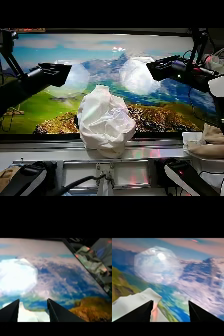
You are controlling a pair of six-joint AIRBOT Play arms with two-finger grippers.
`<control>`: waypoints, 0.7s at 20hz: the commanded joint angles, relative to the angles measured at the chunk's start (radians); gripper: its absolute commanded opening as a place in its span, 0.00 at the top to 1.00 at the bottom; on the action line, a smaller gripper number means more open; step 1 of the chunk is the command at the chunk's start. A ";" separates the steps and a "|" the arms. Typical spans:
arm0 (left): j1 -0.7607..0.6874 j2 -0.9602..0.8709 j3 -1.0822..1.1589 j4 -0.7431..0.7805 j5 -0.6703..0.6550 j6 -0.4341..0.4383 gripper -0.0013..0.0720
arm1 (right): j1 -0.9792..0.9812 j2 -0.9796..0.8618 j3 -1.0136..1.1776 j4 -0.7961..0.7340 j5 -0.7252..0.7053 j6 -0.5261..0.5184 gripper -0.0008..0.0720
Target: Fold the clothes and pants, and hang the long-sleeved shirts on hangers.
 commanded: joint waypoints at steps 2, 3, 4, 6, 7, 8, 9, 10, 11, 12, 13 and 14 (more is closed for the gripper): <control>-0.015 -0.039 -0.004 0.017 0.326 0.001 0.50 | -0.004 -0.007 -0.001 -0.014 -0.020 0.092 0.29; -0.039 -0.050 -0.011 0.069 0.443 0.001 0.50 | -0.014 -0.018 -0.003 -0.095 -0.010 0.177 0.29; -0.071 -0.052 -0.028 0.125 0.519 0.000 0.50 | -0.037 -0.035 -0.012 -0.188 0.013 0.276 0.29; -0.154 -0.040 -0.074 0.165 0.547 0.000 0.50 | -0.115 -0.074 -0.062 -0.253 0.050 0.441 0.29; -0.209 -0.034 -0.088 0.155 0.497 -0.008 0.50 | -0.155 -0.091 -0.095 -0.235 0.057 0.492 0.29; -0.267 -0.034 -0.089 0.127 0.444 -0.009 0.50 | -0.187 -0.103 -0.131 -0.201 0.058 0.516 0.29; -0.332 -0.035 -0.088 0.072 0.383 -0.011 0.46 | -0.210 -0.112 -0.167 -0.162 0.060 0.522 0.29; -0.397 -0.042 -0.088 0.027 0.338 -0.011 0.46 | -0.221 -0.120 -0.198 -0.140 0.062 0.522 0.29; -0.473 -0.058 -0.087 0.024 0.318 -0.027 0.39 | -0.221 -0.126 -0.222 -0.140 0.063 0.521 0.29; -0.537 -0.084 -0.087 0.043 0.321 -0.058 0.32 | -0.221 -0.133 -0.241 -0.140 0.069 0.520 0.29; -0.600 -0.122 -0.087 0.057 0.337 -0.082 0.23 | -0.221 -0.140 -0.253 -0.140 0.079 0.515 0.29; -0.647 -0.163 -0.087 0.057 0.345 -0.082 0.19 | -0.221 -0.146 -0.259 -0.140 0.089 0.506 0.29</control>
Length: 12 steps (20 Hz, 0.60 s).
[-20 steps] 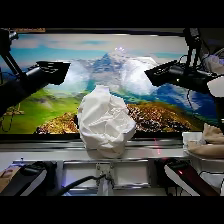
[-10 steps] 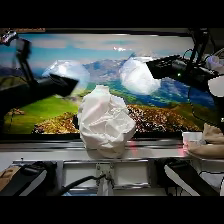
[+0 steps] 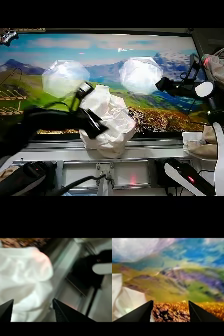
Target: Fold the clothes and pants, and hang the long-sleeved shirts on hangers.
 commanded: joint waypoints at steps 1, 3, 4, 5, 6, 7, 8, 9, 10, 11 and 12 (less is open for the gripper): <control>-0.199 -0.114 -0.002 -0.003 -0.011 -0.038 0.14 | -0.017 -0.025 -0.047 0.011 0.033 0.016 0.29; -0.248 -0.198 0.013 0.056 -0.010 -0.039 0.11 | -0.017 -0.024 -0.047 0.011 0.036 0.013 0.29; -0.260 -0.232 0.025 0.107 -0.011 -0.039 0.10 | -0.017 -0.024 -0.047 0.011 0.042 0.013 0.29; -0.262 -0.254 0.037 0.146 -0.011 -0.039 0.10 | -0.017 -0.024 -0.047 0.011 0.047 0.011 0.29; -0.262 -0.268 0.051 0.187 -0.014 -0.039 0.10 | -0.017 -0.023 -0.047 0.011 0.053 0.004 0.29; -0.261 -0.270 0.060 0.234 -0.025 -0.039 0.10 | -0.017 -0.023 -0.047 0.012 0.057 -0.009 0.29; -0.261 -0.270 0.069 0.287 -0.042 -0.039 0.10 | -0.017 -0.023 -0.047 0.012 0.060 -0.013 0.29; -0.261 -0.270 0.072 0.328 -0.062 -0.039 0.10 | -0.017 -0.023 -0.047 0.012 0.063 -0.014 0.29; -0.261 -0.273 0.072 0.361 -0.087 -0.039 0.10 | -0.017 -0.023 -0.047 0.013 0.063 -0.014 0.29; -0.261 -0.279 0.072 0.382 -0.106 -0.039 0.10 | -0.017 -0.023 -0.047 0.016 0.063 -0.014 0.29; -0.261 -0.289 0.072 0.390 -0.124 -0.039 0.10 | -0.017 -0.023 -0.047 0.019 0.063 -0.015 0.29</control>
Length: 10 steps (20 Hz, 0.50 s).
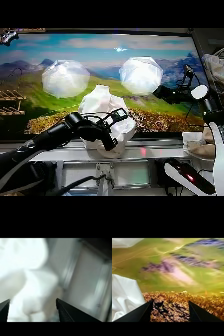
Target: Fold the clothes and pants, and hang the long-sleeved shirts on hangers.
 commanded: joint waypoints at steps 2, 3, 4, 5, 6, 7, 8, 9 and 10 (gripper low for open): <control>-0.008 -0.051 0.008 0.095 -0.098 0.000 0.10 | 0.000 -0.001 -0.001 0.012 0.004 -0.016 0.29; -0.010 -0.071 0.008 0.073 -0.117 0.000 0.10 | 0.000 -0.001 -0.001 0.019 0.002 -0.024 0.29; -0.011 -0.097 0.008 0.025 -0.130 0.000 0.12 | 0.000 -0.001 -0.001 0.024 -0.001 -0.027 0.29; -0.011 -0.120 0.008 -0.036 -0.129 0.005 0.19 | 0.000 -0.001 -0.001 0.026 -0.005 -0.027 0.29; -0.010 -0.138 0.008 -0.094 -0.116 0.005 0.47 | 0.000 -0.001 -0.001 0.025 -0.005 -0.027 0.29; -0.010 -0.146 0.008 -0.142 -0.096 0.011 0.90 | 0.000 -0.001 -0.001 0.024 -0.006 -0.028 0.29; -0.010 -0.141 0.010 -0.164 -0.069 0.040 0.96 | 0.000 -0.001 -0.001 0.024 -0.009 -0.031 0.29; -0.005 -0.126 0.016 -0.159 -0.037 0.050 0.96 | 0.000 -0.001 -0.001 0.024 -0.010 -0.031 0.29; 0.011 -0.098 0.026 -0.148 0.001 0.049 0.96 | 0.000 -0.001 -0.001 0.024 -0.011 -0.031 0.29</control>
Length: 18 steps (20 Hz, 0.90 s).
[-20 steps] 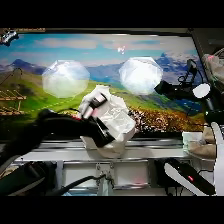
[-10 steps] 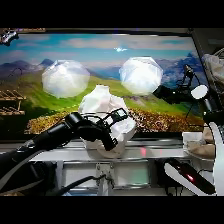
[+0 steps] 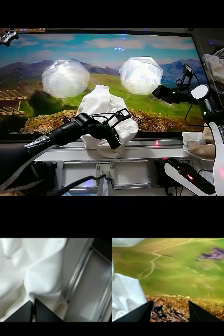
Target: Fold the clothes and pants, and hang the long-sleeved shirts on hangers.
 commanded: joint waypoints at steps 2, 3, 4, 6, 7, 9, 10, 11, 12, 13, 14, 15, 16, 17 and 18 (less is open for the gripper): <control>0.087 0.111 0.034 -0.045 0.116 0.025 0.97 | 0.000 -0.001 0.000 0.003 -0.003 -0.005 0.29; 0.138 0.171 0.040 -0.046 0.112 0.025 0.97 | 0.000 -0.001 0.000 0.003 0.000 -0.005 0.29; 0.201 0.236 0.045 -0.046 0.103 0.025 0.97 | 0.000 -0.001 0.000 0.004 0.004 -0.005 0.29; 0.334 0.343 0.048 -0.045 0.100 0.025 0.97 | 0.000 0.001 0.000 0.007 0.020 -0.005 0.29; 0.395 0.380 0.048 -0.042 0.100 0.024 0.97 | 0.004 0.002 0.000 0.026 0.050 -0.008 0.29; 0.500 0.434 0.048 -0.047 0.101 0.024 0.97 | 0.056 0.002 -0.005 0.064 0.180 -0.058 0.29; 0.533 0.455 0.049 -0.047 0.109 0.024 0.97 | 0.103 0.012 -0.021 0.078 0.204 -0.077 0.29; 0.548 0.472 0.049 -0.047 0.123 0.024 0.97 | 0.154 0.031 -0.044 0.089 0.183 -0.072 0.29; 0.552 0.487 0.049 -0.047 0.147 0.024 0.97 | 0.191 0.043 -0.061 0.114 0.137 -0.040 0.29; 0.551 0.500 0.048 -0.047 0.177 0.024 0.97 | 0.223 0.045 -0.070 0.170 0.091 -0.014 0.29; 0.544 0.513 0.048 -0.047 0.213 0.018 0.97 | 0.246 0.039 -0.069 0.220 0.050 -0.002 0.29; 0.536 0.525 0.048 -0.047 0.246 0.012 0.97 | 0.260 0.029 -0.068 0.277 0.008 0.004 0.29; 0.527 0.539 0.048 -0.046 0.279 0.009 0.97 | 0.267 0.016 -0.063 0.329 -0.006 0.004 0.29; 0.520 0.555 0.048 -0.045 0.307 0.006 0.97 | 0.274 -0.005 -0.056 0.368 0.004 0.003 0.29; 0.517 0.574 0.048 -0.037 0.327 0.006 0.97 | 0.289 -0.025 -0.051 0.371 0.033 0.001 0.29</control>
